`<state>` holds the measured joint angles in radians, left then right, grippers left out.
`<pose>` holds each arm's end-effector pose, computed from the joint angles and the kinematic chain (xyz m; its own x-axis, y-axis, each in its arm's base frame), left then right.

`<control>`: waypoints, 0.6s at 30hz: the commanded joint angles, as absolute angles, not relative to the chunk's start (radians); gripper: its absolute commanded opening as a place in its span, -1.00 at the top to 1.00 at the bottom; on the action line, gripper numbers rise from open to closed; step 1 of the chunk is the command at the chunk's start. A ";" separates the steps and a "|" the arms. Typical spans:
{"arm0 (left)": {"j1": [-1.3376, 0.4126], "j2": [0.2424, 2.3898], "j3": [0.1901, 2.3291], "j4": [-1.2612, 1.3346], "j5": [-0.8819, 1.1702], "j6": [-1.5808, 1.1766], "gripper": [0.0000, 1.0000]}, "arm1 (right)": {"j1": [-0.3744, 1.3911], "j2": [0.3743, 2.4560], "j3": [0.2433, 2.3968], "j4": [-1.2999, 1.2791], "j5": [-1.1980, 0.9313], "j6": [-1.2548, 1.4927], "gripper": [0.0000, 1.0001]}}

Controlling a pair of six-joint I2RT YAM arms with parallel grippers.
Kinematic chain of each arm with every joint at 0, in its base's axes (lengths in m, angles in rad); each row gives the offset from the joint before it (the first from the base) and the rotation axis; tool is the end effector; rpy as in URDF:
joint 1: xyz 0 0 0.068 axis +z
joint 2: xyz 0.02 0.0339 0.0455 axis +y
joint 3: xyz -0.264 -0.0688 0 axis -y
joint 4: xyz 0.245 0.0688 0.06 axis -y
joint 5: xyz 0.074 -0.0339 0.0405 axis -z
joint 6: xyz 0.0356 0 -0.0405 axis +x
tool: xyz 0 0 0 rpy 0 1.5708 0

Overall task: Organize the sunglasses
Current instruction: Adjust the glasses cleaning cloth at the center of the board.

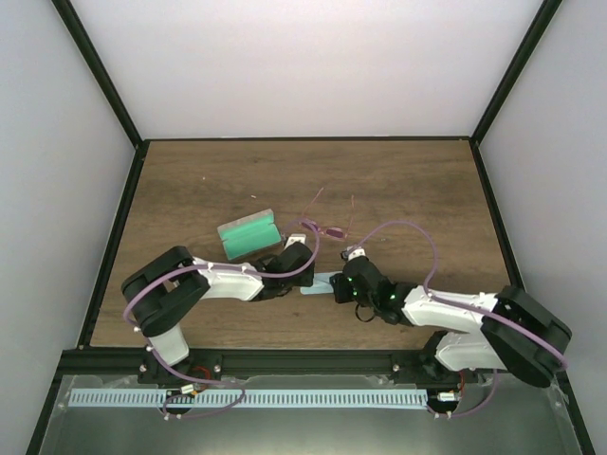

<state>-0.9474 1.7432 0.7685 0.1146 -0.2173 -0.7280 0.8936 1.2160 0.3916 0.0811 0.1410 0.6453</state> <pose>0.1951 -0.2581 0.1221 -0.8032 0.0041 -0.5957 0.2361 0.9202 -0.3121 0.1412 0.1676 0.1480 -0.7639 0.0003 -0.6454 -0.3096 0.8773 0.3668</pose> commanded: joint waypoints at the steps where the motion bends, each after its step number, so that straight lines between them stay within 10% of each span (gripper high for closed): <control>1: -0.943 1.697 0.745 0.114 -0.213 -0.728 0.45 | 0.899 1.282 0.421 0.067 0.173 0.644 0.49; 18: -0.944 1.590 0.659 0.181 -0.219 -0.717 0.45 | 0.898 1.199 0.411 0.025 0.200 0.647 0.29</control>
<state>-0.9474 1.6421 0.7017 0.1299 -0.2195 -0.7280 0.8936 1.2716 0.3992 0.0692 0.1482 0.6388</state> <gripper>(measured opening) 0.276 0.350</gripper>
